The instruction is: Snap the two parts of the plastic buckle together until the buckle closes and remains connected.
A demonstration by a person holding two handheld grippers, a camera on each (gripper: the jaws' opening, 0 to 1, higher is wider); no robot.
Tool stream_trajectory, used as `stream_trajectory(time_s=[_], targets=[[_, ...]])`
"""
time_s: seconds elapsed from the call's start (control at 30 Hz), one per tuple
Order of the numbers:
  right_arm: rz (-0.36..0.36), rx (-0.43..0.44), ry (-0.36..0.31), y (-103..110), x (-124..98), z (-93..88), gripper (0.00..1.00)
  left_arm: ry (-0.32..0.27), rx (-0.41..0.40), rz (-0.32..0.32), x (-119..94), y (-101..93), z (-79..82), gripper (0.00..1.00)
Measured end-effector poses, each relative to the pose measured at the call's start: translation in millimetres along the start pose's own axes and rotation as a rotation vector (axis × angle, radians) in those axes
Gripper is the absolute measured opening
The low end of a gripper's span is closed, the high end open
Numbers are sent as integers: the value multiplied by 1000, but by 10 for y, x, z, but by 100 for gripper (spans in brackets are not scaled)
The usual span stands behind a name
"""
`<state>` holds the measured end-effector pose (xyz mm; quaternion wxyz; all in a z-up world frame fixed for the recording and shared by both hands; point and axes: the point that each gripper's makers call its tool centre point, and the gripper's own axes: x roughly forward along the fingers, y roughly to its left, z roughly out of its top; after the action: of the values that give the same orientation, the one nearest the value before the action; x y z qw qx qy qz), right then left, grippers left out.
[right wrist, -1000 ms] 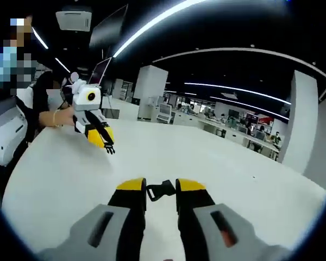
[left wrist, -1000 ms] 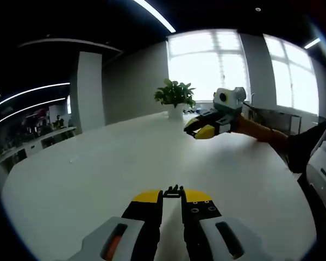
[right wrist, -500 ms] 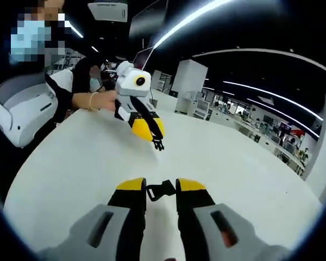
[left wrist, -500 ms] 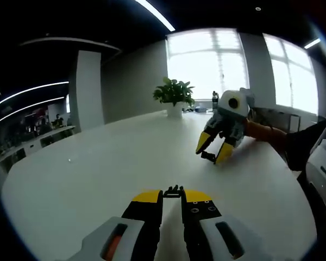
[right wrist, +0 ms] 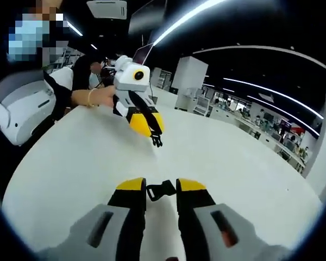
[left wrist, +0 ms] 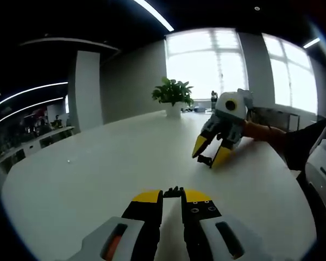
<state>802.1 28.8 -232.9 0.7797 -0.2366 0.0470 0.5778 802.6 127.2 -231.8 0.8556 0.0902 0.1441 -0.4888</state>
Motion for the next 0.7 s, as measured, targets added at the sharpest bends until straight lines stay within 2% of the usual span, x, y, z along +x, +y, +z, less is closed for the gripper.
stream_trajectory(time_s=[0.4, 0.7], targets=[[-10, 1, 14, -18, 16, -30, 23, 1, 1, 0, -1, 15, 5, 13], [-28, -21, 54, -41, 21, -112, 24, 2, 1, -1, -1, 3, -5, 13]])
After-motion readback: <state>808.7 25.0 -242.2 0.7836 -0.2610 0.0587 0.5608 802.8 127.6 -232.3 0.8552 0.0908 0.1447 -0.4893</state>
